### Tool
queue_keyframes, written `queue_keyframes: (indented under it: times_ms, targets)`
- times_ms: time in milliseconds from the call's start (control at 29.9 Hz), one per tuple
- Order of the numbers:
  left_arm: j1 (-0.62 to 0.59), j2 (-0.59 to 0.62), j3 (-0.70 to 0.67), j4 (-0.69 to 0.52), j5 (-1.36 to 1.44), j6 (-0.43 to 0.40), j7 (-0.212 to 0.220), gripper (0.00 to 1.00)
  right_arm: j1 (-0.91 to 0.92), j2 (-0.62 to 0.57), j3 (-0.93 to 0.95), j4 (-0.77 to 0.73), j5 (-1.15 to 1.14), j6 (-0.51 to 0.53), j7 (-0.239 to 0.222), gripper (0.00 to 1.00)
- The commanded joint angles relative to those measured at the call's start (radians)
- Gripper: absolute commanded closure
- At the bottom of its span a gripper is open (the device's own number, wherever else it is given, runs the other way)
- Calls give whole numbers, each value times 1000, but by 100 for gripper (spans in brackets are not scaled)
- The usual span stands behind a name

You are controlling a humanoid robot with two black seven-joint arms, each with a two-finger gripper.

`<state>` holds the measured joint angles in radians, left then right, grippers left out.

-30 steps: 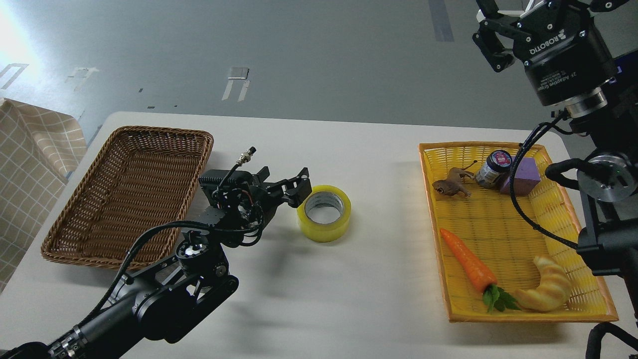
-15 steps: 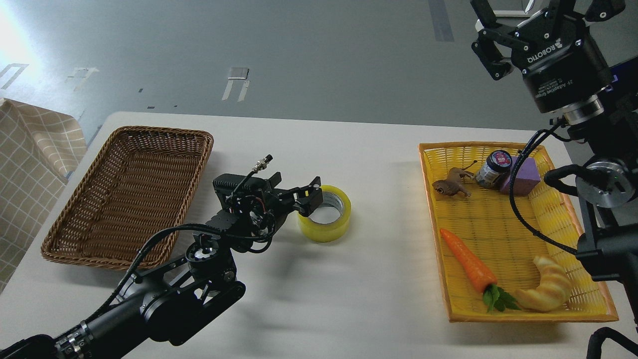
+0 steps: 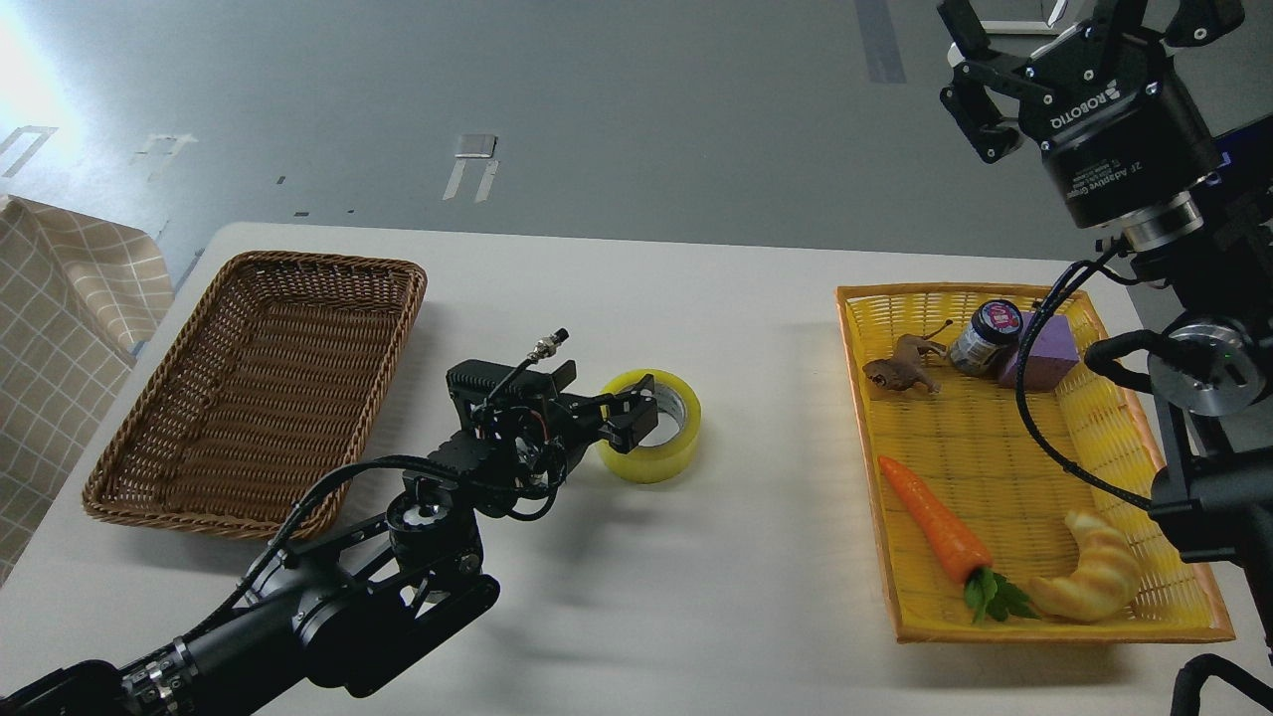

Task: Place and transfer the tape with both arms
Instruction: 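Grasp the tape roll rim with the left gripper and lift it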

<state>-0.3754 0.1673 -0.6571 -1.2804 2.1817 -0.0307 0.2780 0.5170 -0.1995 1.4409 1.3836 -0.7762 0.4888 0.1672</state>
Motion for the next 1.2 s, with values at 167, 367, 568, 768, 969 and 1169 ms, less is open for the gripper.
queue_keyframes:
  times_ms: [167,367,568,768,969,1169]
  targets:
    - [-5,-6,27,12,0,-1,0,2,-9,0,0,0,0,0,0,0]
    - [-22,-6,48,30,0,-1,0,2,-12,0,-2,-1,0,0,0,0]
    - [-39,-8,71,38,0,-1,0,2,-23,0,0,-1,0,0,0,0]
    - [-65,0,100,55,0,-1,0,2,-31,0,1,0,0,0,0,0]
    - [-76,11,116,56,0,-6,-5,12,-37,-1,1,2,0,0,0,0]
    - [-74,8,116,56,0,-23,-5,22,-43,-1,3,3,0,0,0,0]
